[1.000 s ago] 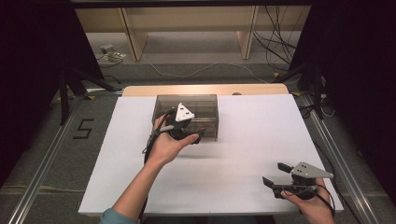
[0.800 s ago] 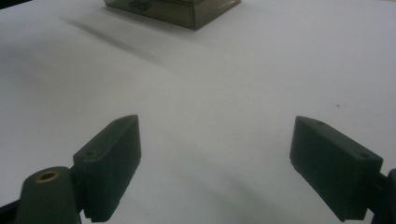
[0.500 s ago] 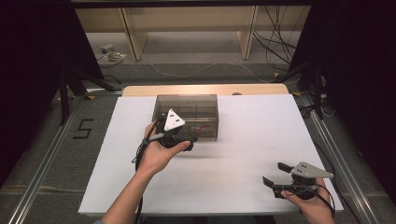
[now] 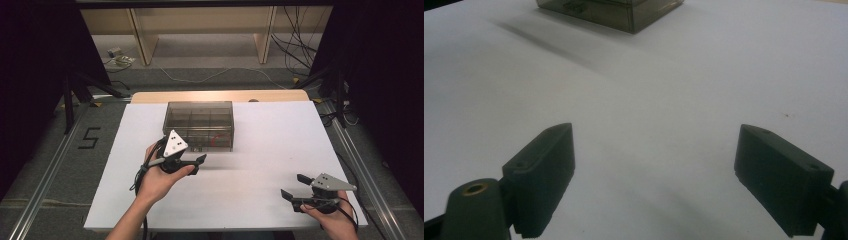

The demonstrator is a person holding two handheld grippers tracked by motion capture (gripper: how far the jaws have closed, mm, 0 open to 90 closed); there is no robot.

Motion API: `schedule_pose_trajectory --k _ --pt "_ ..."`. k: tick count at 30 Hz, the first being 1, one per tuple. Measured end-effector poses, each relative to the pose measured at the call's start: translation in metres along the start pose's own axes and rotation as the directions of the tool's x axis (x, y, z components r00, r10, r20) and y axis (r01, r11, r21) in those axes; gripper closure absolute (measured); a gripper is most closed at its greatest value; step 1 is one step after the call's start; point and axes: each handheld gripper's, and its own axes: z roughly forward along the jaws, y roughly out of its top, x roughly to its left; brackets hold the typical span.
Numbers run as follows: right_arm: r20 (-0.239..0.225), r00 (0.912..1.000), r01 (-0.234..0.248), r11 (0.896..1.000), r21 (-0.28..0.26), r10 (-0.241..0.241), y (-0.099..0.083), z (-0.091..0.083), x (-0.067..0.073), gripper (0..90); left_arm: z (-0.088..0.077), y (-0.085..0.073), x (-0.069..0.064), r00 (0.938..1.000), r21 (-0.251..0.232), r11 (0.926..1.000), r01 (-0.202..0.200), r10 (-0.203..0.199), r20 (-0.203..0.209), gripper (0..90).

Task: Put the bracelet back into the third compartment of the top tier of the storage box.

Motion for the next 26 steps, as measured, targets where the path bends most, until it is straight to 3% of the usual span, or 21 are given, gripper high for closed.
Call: schedule_pose_trajectory --k 3,8,16,22,26 --pt "0.001 1.0000 -0.002 1.000 -0.003 0.002 0.000 0.000 0.000 16.8 -0.006 -0.010 -0.001 1.0000 -0.025 0.9997 -0.002 0.002 -0.002 25.2" --pt "0.000 1.0000 -0.004 1.000 0.001 0.004 0.000 0.000 0.000 16.8 -0.016 -0.029 0.001 0.9998 -0.036 0.9992 0.017 -0.018 -0.012 24.9" --pt "0.000 1.0000 -0.002 1.000 -0.003 0.002 0.000 0.000 -0.001 16.8 -0.035 -0.056 0.005 0.9992 -0.043 0.9990 0.015 -0.016 -0.036 24.2" --pt "-0.001 1.0000 0.001 1.000 -0.001 -0.001 0.000 0.000 0.000 16.8 -0.039 -0.075 0.005 0.9991 -0.009 0.9995 0.029 -0.029 -0.030 24.0" --pt "-0.004 1.0000 0.001 1.000 -0.003 -0.001 0.000 0.001 -0.001 16.8 -0.035 -0.078 0.003 0.9994 0.004 0.9996 0.028 -0.028 -0.021 23.6"
